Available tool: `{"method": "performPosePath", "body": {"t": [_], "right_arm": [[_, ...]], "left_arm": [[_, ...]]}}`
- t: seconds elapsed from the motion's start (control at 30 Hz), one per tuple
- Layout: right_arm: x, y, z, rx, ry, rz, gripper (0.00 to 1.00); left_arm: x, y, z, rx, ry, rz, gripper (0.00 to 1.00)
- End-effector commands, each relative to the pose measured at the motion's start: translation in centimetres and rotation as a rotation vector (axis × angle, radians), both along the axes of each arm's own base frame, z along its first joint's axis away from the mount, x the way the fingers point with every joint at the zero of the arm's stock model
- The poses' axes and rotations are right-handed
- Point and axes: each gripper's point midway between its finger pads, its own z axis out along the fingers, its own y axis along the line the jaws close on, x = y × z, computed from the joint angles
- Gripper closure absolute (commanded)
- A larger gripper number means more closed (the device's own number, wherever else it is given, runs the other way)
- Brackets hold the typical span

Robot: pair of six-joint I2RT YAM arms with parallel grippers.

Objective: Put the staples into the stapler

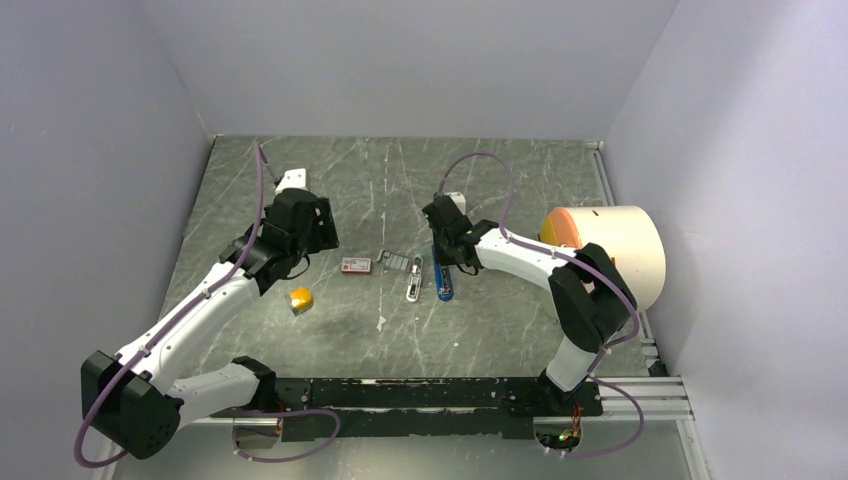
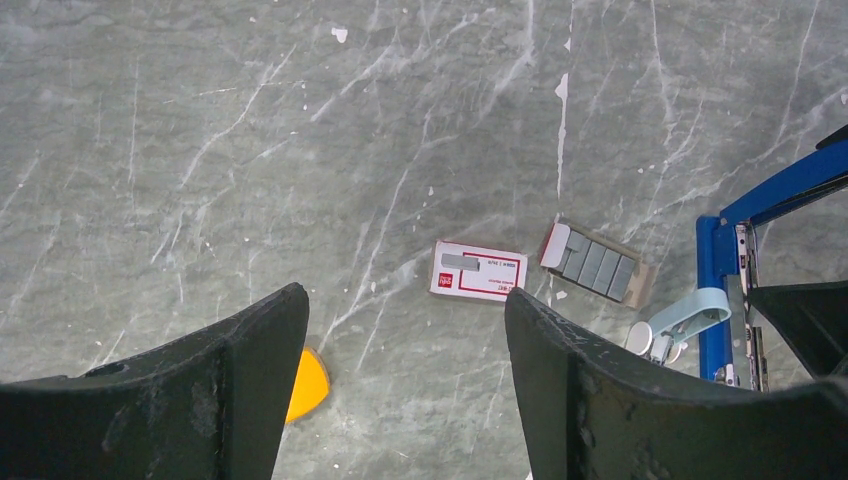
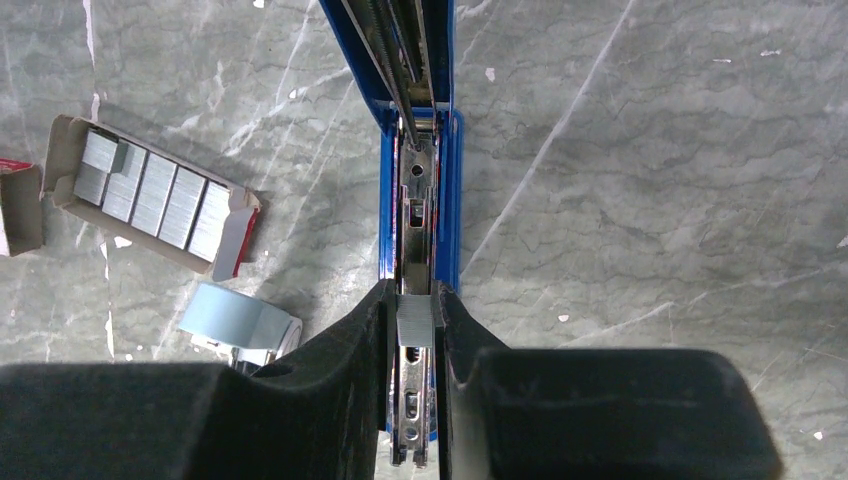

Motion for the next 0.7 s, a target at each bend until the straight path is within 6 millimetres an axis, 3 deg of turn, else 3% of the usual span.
{"method": "performPosePath", "body": {"t": [0.0, 0.67], "right_arm": [[0.5, 0.0, 0.4, 0.011, -0.022, -0.008, 0.79], [0.8, 0.1, 2.0, 0.041, -0.07, -0.007, 0.8]], "left_arm": [[0.3, 0.1, 0.4, -0.013, -0.015, 0.002, 0.23], [0.2, 0.1, 0.4, -0.016, -0.015, 0.001, 0.23]]}}
